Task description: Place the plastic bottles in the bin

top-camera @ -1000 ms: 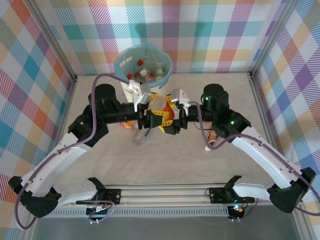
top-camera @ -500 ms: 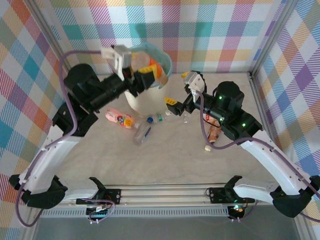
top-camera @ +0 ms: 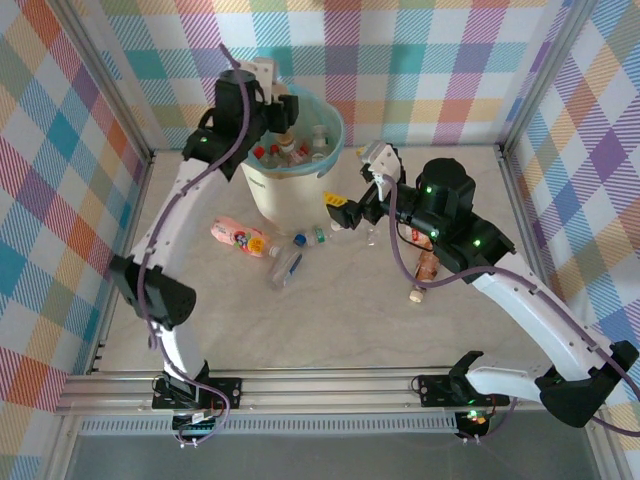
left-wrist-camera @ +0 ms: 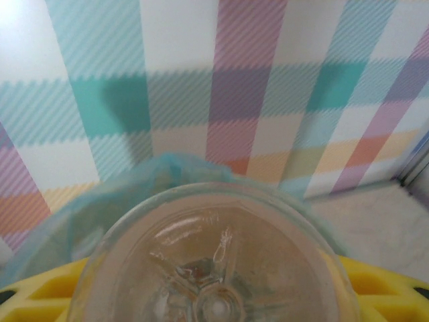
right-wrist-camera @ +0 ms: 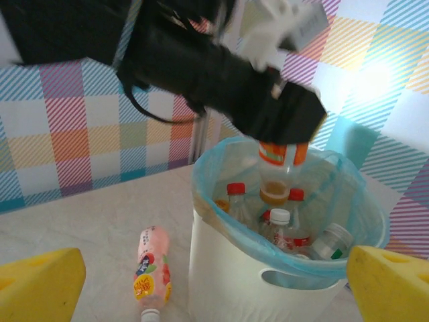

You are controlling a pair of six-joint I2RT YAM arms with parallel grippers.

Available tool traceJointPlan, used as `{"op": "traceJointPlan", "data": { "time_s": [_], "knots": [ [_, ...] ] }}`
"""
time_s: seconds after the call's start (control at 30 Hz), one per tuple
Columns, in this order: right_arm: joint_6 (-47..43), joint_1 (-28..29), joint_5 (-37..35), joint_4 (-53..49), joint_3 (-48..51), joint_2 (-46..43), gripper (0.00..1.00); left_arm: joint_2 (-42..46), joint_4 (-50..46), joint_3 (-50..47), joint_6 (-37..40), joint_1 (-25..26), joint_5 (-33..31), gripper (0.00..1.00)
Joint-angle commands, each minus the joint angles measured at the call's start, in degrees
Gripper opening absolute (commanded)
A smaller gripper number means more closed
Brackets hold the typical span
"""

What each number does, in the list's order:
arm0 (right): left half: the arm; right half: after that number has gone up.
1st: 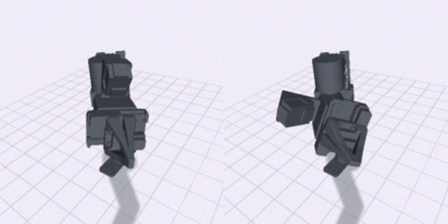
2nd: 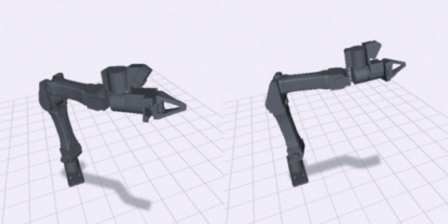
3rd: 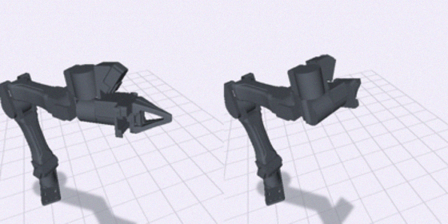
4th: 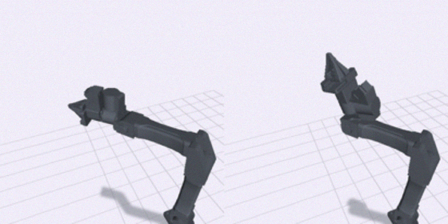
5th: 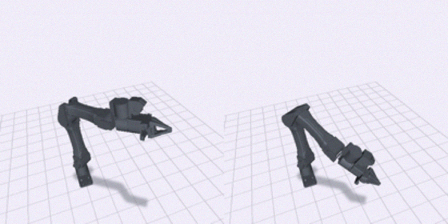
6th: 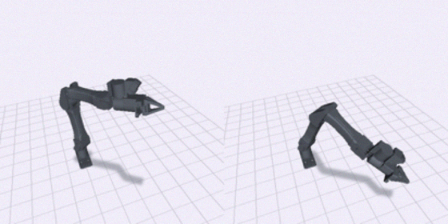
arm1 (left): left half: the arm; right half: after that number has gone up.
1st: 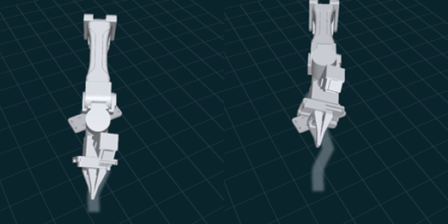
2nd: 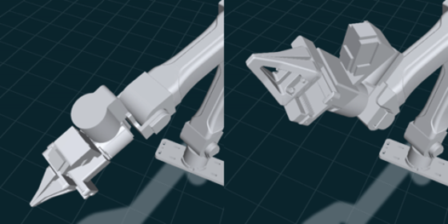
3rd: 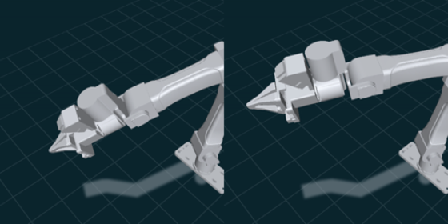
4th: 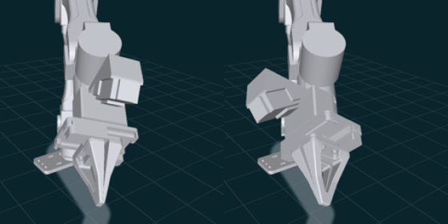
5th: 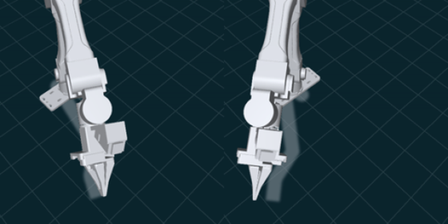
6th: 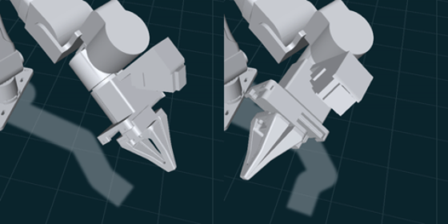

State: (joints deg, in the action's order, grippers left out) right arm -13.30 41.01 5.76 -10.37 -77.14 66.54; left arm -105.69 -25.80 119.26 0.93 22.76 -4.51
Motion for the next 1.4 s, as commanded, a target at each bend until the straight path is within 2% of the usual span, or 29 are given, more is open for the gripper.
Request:
{"op": "traceJointPlan", "data": {
  "time_s": [0.0,0.2,0.37,0.63,0.9,0.97,1.17,1.37],
  "knots": [
    [2.3,0.1,0.9,-1.1,1.1,-1.8,0.99,-1.3,0.2,-0.2,0.6,-0.3,1.3,0.0],
    [3.1,0.1,-1.2,-2.0,3.6,-4.2,0.99,-4.5,-0.3,-4.7,-1.2,-1.0,5.0,0.0],
    [3.6,0.1,-1.1,-3.2,3.7,-4.6,0.99,-5.9,-1.4,-8.2,-3.2,-2.4,5.1,0.0],
    [4.3,0.1,-0.8,-4.1,3.7,-4.8,0.99,-9.7,-6.5,-6.8,-5.6,-5.3,8.0,0.06],
    [4.8,0.1,-1.1,-4.7,3.6,-5.0,0.99,-10.9,-10.6,1.0,-5.3,-5.5,-1.0,0.04],
    [4.4,0.1,-1.4,-4.8,3.6,-5.0,0.99,-10.7,-10.4,2.5,-5.4,-5.5,0.9,0.05],
    [4.1,0.1,-1.8,-4.7,3.3,-4.5,0.99,-9.5,-10.2,6.7,-11.6,-5.4,13.1,0.04],
    [3.5,0.1,-2.0,-5.0,3.3,-4.0,0.99,-8.3,-11.8,9.2,-10.4,-4.1,17.7,0.04]
  ]
}}
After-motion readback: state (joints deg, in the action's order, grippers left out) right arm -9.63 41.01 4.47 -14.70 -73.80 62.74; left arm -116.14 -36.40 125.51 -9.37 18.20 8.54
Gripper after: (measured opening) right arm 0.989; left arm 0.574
